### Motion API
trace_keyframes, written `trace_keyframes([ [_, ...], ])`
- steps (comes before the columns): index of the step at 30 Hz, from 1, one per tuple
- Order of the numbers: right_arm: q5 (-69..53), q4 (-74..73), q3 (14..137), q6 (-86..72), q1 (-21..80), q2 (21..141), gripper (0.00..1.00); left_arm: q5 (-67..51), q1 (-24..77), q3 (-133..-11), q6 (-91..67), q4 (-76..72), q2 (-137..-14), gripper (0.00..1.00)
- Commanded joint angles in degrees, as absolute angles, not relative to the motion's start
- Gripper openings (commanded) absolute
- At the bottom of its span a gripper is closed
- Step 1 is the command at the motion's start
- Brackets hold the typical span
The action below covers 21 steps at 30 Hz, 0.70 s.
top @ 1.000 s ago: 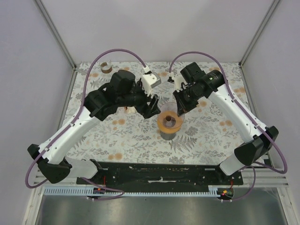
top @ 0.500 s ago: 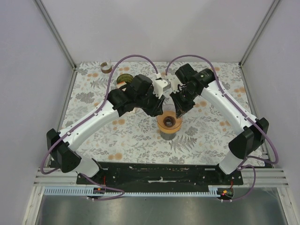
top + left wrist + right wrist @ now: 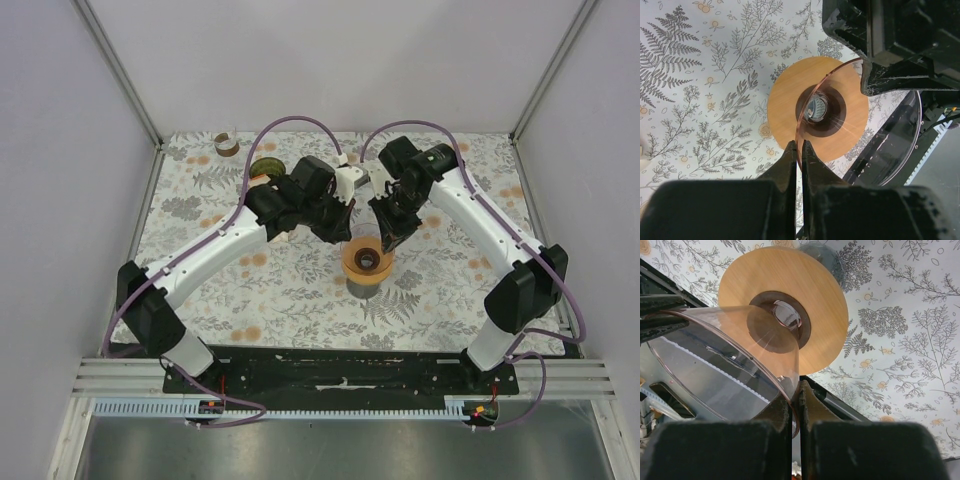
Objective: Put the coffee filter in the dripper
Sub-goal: Place the coffee dripper in the dripper holder.
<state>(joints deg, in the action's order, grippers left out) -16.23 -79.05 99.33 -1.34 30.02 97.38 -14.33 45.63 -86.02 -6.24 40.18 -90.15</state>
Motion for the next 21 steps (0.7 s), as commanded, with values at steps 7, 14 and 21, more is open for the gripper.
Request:
trace_keyframes([
  [7, -18.0, -75.0, 94.8, 0.2, 29.3, 102.1, 0.0, -19.7, 46.4, -86.7, -6.0, 43.9, -97.8, 0.02],
  [14, -14.6, -70.6, 91.4, -3.6, 29.4, 100.5, 0.0, -18.4, 46.3, -82.3, -3.3, 42.8, -99.5, 0.02],
  [21, -12.4, -64.5, 86.8, -5.9, 31.2, 100.9, 0.0, -17.2, 46.4, -77.3, -1.5, 39.0, -100.3, 0.02],
])
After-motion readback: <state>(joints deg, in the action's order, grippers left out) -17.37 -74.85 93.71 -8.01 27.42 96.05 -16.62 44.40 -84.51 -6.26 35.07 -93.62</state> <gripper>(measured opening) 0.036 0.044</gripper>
